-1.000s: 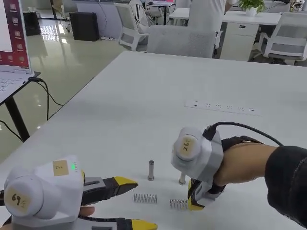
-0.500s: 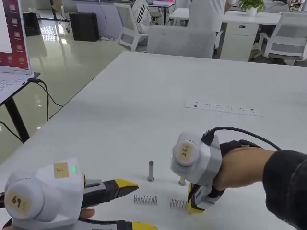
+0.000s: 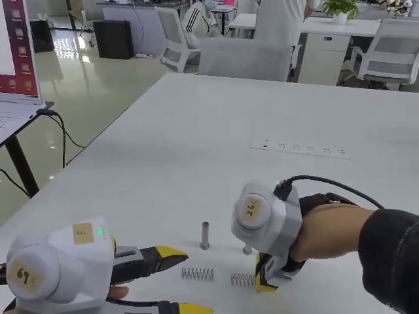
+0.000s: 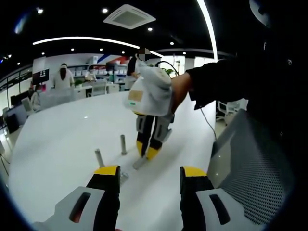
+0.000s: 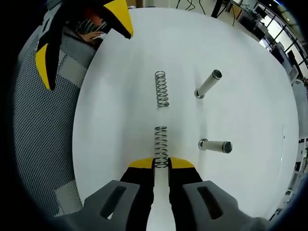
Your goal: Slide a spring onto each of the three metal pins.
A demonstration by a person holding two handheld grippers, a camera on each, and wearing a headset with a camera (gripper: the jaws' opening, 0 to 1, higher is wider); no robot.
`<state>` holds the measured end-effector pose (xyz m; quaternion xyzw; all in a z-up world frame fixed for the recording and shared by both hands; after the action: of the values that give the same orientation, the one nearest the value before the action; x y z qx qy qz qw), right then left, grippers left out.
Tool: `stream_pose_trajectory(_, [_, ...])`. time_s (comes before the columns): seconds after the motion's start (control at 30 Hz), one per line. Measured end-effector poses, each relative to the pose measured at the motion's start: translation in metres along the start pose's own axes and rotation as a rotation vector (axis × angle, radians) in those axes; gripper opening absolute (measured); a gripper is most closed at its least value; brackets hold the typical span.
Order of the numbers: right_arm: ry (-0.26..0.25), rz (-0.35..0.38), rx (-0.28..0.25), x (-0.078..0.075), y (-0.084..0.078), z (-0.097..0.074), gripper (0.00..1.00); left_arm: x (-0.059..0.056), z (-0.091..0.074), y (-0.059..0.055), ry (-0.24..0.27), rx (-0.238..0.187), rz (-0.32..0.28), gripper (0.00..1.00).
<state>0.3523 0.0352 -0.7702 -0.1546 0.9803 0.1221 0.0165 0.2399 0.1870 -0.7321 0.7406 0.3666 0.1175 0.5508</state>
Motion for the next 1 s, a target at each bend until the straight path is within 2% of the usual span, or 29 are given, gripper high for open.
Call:
stream_pose_trajectory(0.3, [0.004, 0.006, -0.054, 0.000, 0.010, -0.029, 0.07, 0.001, 0.001, 0.002, 0.001, -0.001, 0.005, 0.43])
stream_pose_trajectory(0.63, [0.031, -0.057, -0.056, 0.013, 0.022, -0.053, 0.07, 0.002, 0.004, 0.009, -0.008, -0.008, 0.032, 0.40])
stream_pose_trajectory(1.0, [0.040, -0.112, -0.067, 0.023, 0.038, -0.068, 0.07, 0.000, 0.008, 0.013, -0.032, -0.006, 0.059, 0.33])
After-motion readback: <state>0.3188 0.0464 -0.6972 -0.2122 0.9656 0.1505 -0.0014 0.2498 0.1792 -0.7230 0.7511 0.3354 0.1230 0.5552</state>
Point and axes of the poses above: the centre of the closed fingertips' face, and the gripper's own axes: z roughly forward along the fingers, x roughly to its left, y roughly out of its top, the point moved 9 cm from there along -z, roughly backward along the fingers, and after that the axes turned 11 degrees about -z, right-handed, at the moved point
